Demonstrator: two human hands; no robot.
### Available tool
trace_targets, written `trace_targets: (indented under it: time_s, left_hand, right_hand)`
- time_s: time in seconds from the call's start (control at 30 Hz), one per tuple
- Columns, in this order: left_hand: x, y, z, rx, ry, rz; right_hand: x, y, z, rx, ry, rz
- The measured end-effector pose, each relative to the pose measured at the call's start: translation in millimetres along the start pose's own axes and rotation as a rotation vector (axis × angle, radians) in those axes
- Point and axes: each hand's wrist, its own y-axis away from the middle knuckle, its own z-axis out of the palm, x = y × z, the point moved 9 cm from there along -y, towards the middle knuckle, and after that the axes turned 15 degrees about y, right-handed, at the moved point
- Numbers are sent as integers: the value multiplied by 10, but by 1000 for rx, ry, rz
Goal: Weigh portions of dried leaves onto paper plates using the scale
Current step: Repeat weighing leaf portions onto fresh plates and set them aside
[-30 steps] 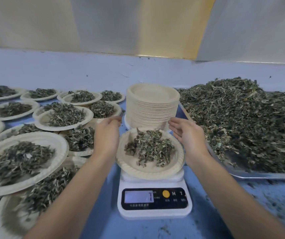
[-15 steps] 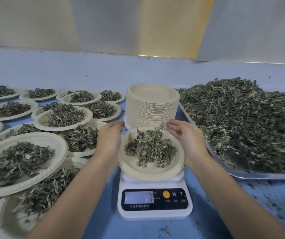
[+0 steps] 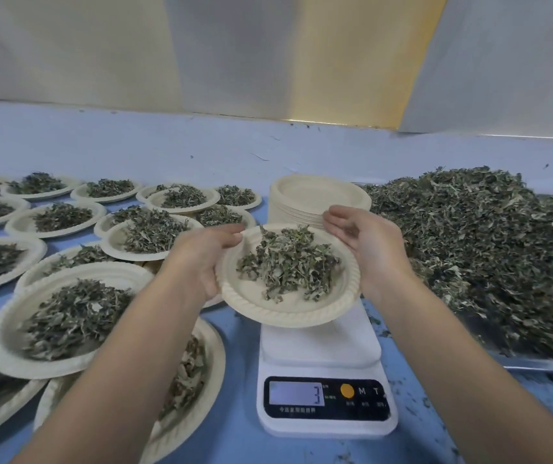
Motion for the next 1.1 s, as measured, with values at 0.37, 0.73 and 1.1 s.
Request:
trace_targets:
  time_s: [0.37,0.73,1.1]
  left_hand:
    - [1045,-206,-724,126,-7,133]
    - [1957,-871,-1706,463,117,343]
    - [2199,-1605,-2224,396,220,267]
  right_hand:
    - [-239,-259,1224,-128,58,28]
    - [23,-536,2605,-468,30,240]
    - [285,-893,3681,-564,-105,384]
